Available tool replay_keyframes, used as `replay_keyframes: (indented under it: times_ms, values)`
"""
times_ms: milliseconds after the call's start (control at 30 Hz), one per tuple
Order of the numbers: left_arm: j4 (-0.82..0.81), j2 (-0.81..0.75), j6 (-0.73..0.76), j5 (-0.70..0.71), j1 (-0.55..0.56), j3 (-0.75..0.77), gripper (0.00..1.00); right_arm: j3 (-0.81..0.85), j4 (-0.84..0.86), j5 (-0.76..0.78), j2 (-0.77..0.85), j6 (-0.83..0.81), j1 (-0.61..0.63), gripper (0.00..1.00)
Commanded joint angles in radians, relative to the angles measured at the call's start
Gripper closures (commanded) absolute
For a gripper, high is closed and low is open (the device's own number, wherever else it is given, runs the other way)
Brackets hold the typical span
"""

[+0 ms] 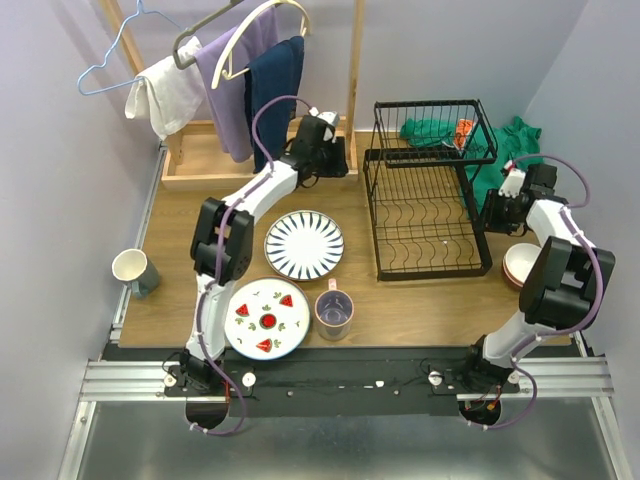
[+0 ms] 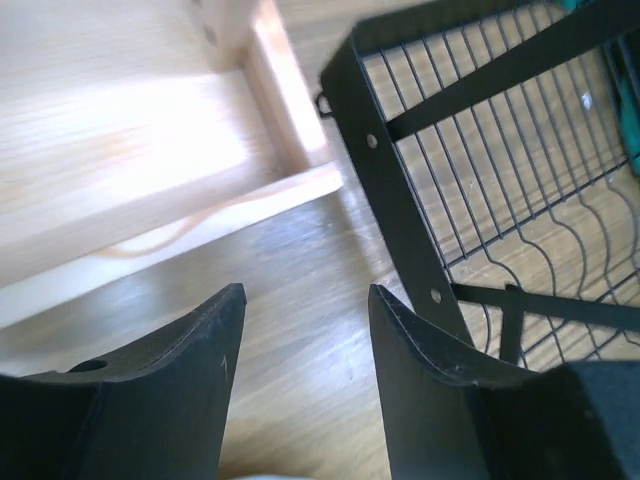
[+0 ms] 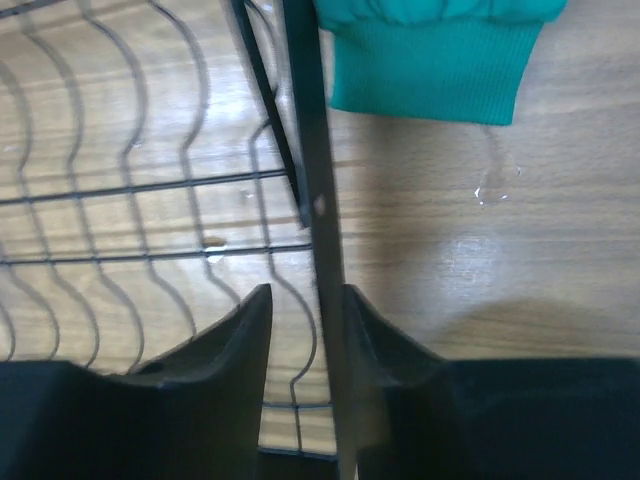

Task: Load the mixed dishes into the dish rack

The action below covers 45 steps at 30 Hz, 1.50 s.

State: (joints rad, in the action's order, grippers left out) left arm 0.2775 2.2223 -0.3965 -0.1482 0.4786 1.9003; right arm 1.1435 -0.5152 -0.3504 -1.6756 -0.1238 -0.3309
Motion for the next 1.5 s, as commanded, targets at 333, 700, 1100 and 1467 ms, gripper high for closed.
replay_keyframes:
  times_ms: [333,700,1100,1467]
  values:
    - [0.063,-0.582,0.297,-0.094,-0.011,-0.576,0.38,-0.067,-0.147,-0.047,0.316,-0.005,0.004,0.36]
    - [0.428,-1.022,0.881,-0.474,0.009,-0.834,0.39,-0.103,-0.267,-0.019,0.522,-0.088,0.004,0.32]
    - [0.583,-1.217,0.926,-0.479,0.100,-0.920,0.41,-0.116,-0.282,-0.147,0.554,-0.118,0.004,0.32]
    - [0.558,-1.063,0.823,-0.381,0.248,-0.797,0.41,-0.105,-0.301,-0.228,0.599,-0.154,0.004,0.32]
